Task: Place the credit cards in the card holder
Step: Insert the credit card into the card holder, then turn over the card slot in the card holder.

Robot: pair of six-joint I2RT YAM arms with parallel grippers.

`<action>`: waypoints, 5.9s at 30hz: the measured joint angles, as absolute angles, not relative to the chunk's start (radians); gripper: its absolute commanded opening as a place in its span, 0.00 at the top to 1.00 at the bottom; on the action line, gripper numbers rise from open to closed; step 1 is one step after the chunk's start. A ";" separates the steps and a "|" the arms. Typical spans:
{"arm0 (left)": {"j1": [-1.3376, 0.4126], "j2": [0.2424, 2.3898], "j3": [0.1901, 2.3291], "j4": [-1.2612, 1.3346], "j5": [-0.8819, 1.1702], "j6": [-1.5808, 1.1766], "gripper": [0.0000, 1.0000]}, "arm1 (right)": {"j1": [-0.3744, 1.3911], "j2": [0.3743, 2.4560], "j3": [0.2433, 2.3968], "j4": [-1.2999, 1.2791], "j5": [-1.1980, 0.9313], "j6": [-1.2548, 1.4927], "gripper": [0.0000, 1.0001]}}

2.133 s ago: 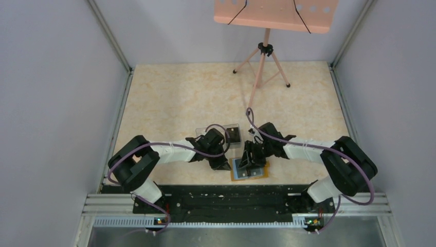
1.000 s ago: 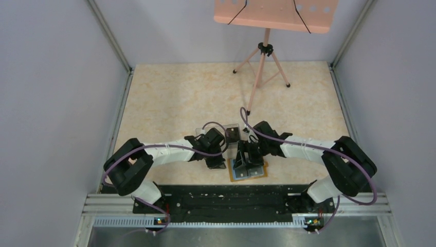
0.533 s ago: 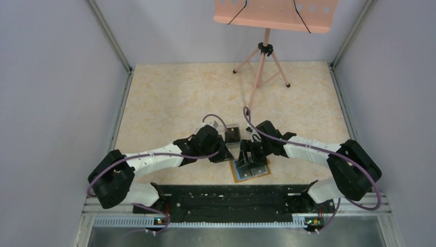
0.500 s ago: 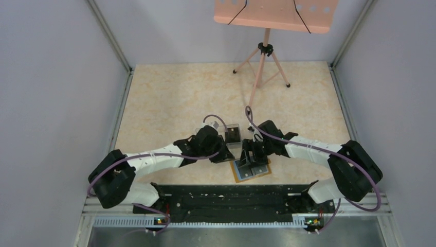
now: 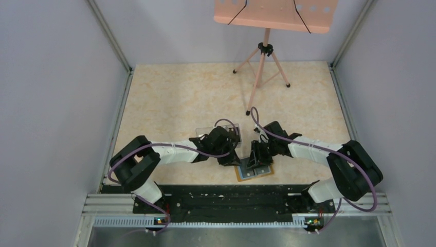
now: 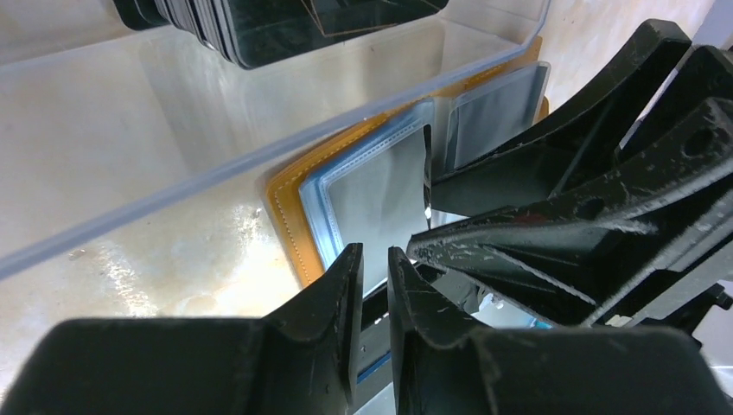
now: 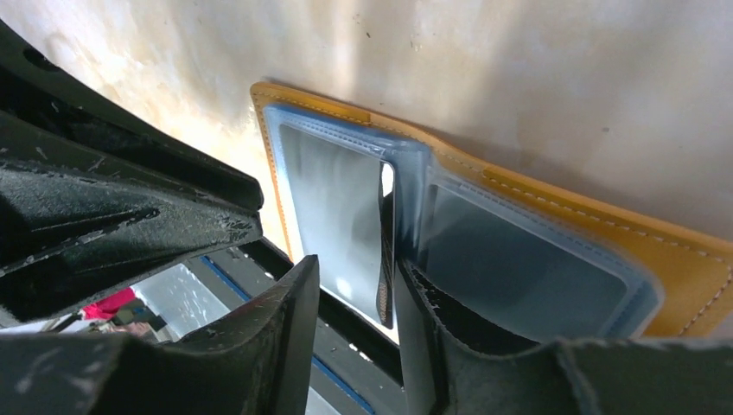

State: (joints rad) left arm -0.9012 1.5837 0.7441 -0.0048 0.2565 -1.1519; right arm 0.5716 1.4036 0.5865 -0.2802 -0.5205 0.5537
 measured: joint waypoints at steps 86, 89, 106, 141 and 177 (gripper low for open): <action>-0.975 1.768 1.079 -0.496 0.107 -1.022 0.75 | 0.553 1.495 0.570 -0.194 -0.652 0.561 0.65; -0.975 1.710 1.017 -0.427 0.110 -1.024 0.76 | 0.553 1.496 0.570 -0.191 -0.654 0.561 0.65; -0.975 1.643 0.991 -0.361 0.126 -1.005 0.80 | 0.553 1.491 0.571 -0.187 -0.680 0.578 0.48; -0.944 1.625 0.848 -0.082 0.232 -1.066 0.75 | 0.553 1.359 0.458 -0.039 -0.716 0.675 0.21; -0.887 1.667 1.183 -0.757 0.034 -0.896 0.94 | 0.542 1.258 0.479 -0.088 -0.670 0.662 0.19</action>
State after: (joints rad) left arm -0.8871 1.6669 1.1831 -0.7567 0.0338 -0.8963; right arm 0.5419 1.2575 0.4793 -0.0879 -0.6704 0.6624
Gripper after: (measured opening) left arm 0.015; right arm 0.810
